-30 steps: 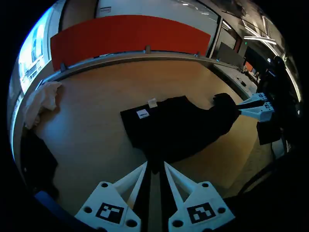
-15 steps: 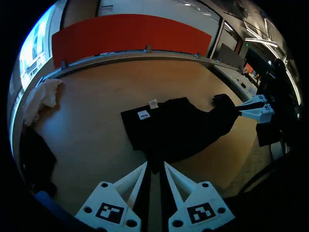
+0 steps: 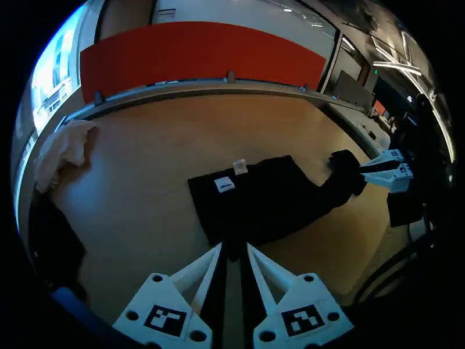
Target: Fold towel
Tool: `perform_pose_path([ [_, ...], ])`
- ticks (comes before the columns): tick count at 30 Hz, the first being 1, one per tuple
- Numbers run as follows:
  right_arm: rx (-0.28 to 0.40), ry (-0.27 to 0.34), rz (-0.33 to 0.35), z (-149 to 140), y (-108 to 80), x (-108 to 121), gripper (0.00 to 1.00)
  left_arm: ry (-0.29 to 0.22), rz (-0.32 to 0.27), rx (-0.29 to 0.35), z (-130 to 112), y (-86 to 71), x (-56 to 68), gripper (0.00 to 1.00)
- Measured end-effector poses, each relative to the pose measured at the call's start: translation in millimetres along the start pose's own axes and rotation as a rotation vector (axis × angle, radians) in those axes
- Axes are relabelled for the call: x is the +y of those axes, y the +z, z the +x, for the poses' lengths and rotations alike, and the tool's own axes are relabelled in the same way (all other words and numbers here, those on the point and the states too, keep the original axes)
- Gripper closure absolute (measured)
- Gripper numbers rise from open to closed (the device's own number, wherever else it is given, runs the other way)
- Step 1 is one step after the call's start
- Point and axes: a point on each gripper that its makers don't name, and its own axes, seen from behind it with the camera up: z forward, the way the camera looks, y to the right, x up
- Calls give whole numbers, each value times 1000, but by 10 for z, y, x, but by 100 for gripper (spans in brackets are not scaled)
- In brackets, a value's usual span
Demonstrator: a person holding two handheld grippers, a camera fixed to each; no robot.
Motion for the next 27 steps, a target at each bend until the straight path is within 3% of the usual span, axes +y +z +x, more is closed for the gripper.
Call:
perform_pose_path([
  [14, -22, 13, -33, 42, 350, 264, 86, -14, 18, -1, 140, 363, -191, 86],
  [27, -40, 32, -56, 41, 566, 427, 86, -1, 27, -7, 237, 617, -290, 86],
])
